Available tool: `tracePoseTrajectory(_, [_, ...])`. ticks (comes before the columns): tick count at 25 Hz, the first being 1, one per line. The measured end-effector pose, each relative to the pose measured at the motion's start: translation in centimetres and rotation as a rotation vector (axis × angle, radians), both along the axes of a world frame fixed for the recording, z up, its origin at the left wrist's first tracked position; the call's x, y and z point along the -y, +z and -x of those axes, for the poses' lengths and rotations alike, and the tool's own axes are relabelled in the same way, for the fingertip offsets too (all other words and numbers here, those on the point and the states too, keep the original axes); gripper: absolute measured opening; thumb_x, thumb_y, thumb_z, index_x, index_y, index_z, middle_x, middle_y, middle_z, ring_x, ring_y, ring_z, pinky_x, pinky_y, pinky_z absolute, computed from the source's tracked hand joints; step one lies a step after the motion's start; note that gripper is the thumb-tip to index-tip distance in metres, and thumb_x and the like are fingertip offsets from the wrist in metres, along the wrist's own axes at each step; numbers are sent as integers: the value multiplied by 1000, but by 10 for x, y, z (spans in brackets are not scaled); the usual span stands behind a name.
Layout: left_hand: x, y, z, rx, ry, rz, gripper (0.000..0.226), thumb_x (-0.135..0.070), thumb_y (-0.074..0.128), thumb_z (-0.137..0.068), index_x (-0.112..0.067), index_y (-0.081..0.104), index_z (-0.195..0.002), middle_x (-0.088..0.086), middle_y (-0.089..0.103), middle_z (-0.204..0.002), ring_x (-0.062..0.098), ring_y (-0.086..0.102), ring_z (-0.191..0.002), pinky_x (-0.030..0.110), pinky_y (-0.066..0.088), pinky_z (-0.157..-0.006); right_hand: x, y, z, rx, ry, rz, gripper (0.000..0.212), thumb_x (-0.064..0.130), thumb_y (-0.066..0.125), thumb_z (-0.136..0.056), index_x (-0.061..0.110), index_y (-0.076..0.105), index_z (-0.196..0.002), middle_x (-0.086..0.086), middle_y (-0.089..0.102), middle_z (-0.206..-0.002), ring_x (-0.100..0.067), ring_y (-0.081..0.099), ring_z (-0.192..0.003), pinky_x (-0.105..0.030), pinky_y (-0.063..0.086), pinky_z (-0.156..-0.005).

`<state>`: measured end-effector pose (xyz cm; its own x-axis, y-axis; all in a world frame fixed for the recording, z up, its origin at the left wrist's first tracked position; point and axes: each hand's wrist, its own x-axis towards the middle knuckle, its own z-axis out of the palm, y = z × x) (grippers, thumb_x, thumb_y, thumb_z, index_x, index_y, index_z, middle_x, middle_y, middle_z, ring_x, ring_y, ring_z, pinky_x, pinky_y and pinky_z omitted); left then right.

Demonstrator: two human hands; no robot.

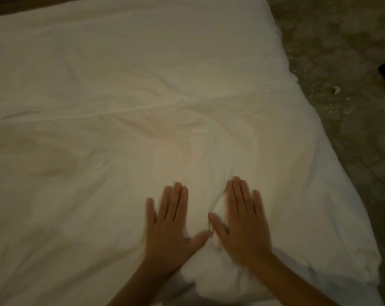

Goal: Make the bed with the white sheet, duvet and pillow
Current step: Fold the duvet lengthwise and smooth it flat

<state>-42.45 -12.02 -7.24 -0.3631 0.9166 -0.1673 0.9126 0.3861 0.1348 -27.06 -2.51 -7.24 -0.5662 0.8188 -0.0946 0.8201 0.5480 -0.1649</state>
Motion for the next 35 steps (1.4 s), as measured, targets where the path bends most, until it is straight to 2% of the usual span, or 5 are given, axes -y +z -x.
tracePoseTrajectory(8, [28,2,-26,7,114,14,108,-80,38,-71,-5,29,-147,11,25,-154,27,21,-142,58,12,-110,25,3,-29,59,-166,-10,87,65,15,-91,-2,31,-144,-20,31,-150,-35,30,-139,-46,16,-114])
tracePoseTrajectory(21, [-89,-5,-24,-91,-15,-199,74,-65,28,-86,-23,32,-148,7,27,-155,31,27,-141,61,14,-108,-96,-11,-15,-32,307,-79,64,51,24,-96,14,28,-148,-8,26,-155,-26,25,-143,-42,14,-115])
tracePoseTrajectory(28, [-202,-12,-13,-134,181,-13,87,-83,19,-78,-41,-9,-148,-9,-18,-158,20,-19,-144,68,-13,-103,-246,-20,-19,82,284,-87,75,65,12,-89,25,1,-152,-4,-2,-160,-21,-2,-147,-39,-4,-116])
tracePoseTrajectory(31, [-197,-8,-24,-135,180,31,87,-80,14,-79,-35,-9,-150,-5,-16,-158,22,-16,-145,68,-9,-106,-219,-22,-21,29,201,-94,74,61,20,-92,19,9,-152,-9,8,-159,-27,8,-146,-45,5,-116])
tracePoseTrajectory(35, [-137,-9,-93,-91,-1,-96,76,-65,23,-89,-21,23,-151,7,17,-158,28,16,-145,62,12,-110,-140,-13,-72,-43,167,-28,69,51,28,-92,13,23,-150,-12,20,-157,-30,18,-144,-45,12,-116])
